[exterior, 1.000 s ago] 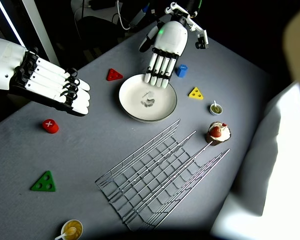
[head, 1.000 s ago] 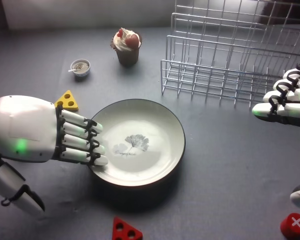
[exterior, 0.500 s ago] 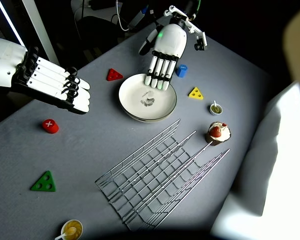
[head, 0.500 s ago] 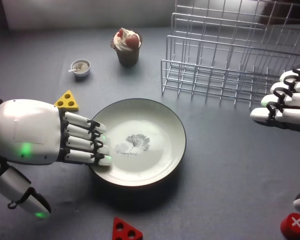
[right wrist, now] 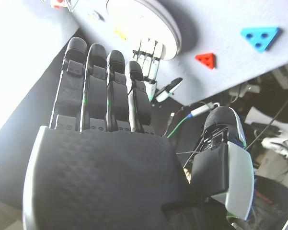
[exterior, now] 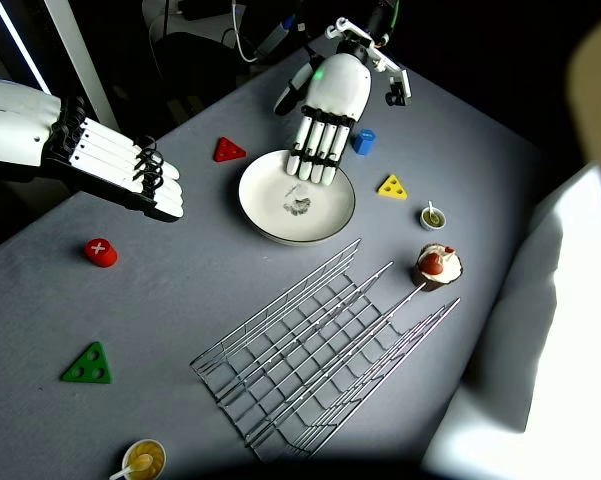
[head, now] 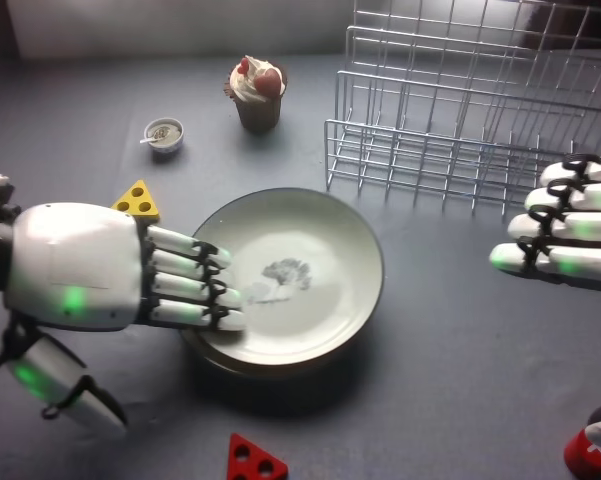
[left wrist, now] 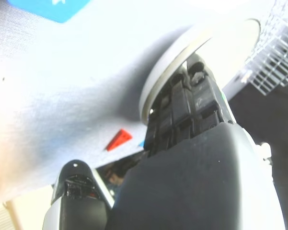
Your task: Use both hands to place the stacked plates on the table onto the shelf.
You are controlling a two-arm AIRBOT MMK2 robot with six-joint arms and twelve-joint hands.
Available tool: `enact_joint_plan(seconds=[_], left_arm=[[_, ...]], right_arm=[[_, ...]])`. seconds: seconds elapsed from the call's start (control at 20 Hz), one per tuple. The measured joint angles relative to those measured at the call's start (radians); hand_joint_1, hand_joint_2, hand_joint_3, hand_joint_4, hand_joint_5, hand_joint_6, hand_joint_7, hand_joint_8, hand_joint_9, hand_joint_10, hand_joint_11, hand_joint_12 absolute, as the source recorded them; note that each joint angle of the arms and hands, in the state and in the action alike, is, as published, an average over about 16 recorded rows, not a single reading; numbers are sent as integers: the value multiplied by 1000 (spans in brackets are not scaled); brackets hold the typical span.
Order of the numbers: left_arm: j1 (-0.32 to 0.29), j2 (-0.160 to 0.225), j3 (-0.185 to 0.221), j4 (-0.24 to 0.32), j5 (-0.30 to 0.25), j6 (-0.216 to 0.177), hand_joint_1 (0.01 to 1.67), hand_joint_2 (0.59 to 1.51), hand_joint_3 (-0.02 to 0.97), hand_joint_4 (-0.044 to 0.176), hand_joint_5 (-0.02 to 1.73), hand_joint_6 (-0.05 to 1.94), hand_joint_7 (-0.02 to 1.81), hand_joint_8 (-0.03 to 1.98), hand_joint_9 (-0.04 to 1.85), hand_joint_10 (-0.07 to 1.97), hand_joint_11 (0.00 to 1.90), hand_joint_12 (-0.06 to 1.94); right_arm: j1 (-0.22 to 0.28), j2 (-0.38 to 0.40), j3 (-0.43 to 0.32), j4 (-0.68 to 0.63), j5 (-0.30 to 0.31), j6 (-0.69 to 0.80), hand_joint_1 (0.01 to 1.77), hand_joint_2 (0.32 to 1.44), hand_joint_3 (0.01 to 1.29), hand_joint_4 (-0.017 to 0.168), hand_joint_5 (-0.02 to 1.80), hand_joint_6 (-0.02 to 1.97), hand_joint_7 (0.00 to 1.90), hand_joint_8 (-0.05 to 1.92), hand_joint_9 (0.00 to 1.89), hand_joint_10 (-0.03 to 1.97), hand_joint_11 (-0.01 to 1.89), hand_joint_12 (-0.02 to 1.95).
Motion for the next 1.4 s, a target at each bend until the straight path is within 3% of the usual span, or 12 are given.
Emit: enact_joint_plan(seconds=[0.3,0.5,1.15,1.4], left_arm=[[-6,-39,4,-22,18,-10,19,1055,-2,-4,116,-27,162,-11,208,-1,175,44],[-16,-64,6,-34,30,-16,19,1055,-2,-4,115,-27,158,-12,208,-1,175,40],[-58,-118,11,-38,72,-36,18,1055,-2,-4,118,-27,154,-14,211,7,170,30],[-69,-129,12,-34,82,-39,18,1056,-2,-4,121,-27,153,-13,211,8,170,30]], right_arm=[[11,-65,20,27,1,-104,25,1033,14,5,265,13,303,7,321,-5,319,27],[20,-132,39,84,7,-218,118,1017,14,5,263,12,303,7,322,-5,327,27],[33,-400,180,318,-15,-555,963,893,14,4,304,12,317,7,329,-6,368,27],[39,-486,247,353,-19,-599,1143,874,14,4,332,12,321,7,337,-6,380,27]])
